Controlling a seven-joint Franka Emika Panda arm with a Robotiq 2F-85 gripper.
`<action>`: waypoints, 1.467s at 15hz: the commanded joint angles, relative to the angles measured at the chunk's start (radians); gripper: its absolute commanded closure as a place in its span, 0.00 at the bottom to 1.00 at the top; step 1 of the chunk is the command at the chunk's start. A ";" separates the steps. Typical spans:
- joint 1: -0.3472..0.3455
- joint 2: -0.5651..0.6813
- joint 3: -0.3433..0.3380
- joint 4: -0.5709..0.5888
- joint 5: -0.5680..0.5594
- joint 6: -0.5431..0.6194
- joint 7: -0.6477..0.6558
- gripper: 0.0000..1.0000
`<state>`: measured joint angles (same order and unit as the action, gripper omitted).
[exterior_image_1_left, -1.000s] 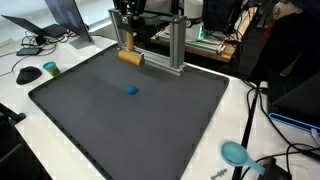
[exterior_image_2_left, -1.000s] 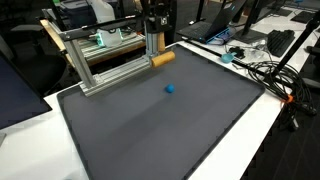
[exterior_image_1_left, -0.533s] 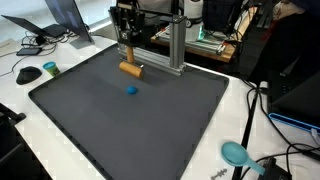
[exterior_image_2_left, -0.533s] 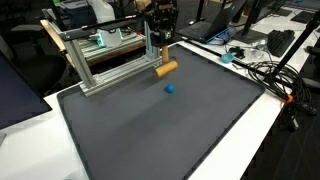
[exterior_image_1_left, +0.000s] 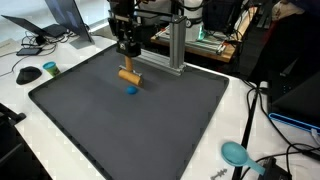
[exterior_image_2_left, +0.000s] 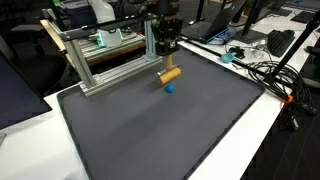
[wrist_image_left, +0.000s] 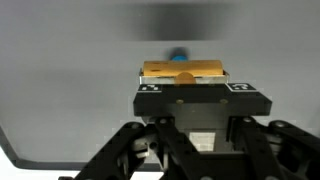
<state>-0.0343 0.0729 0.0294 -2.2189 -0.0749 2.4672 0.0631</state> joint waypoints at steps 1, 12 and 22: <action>0.014 0.035 -0.008 0.037 0.037 0.021 -0.021 0.78; 0.014 0.081 -0.009 0.046 0.043 0.048 -0.015 0.78; 0.015 0.102 -0.010 0.051 0.047 0.056 -0.014 0.78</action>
<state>-0.0311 0.1555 0.0302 -2.1915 -0.0506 2.5065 0.0623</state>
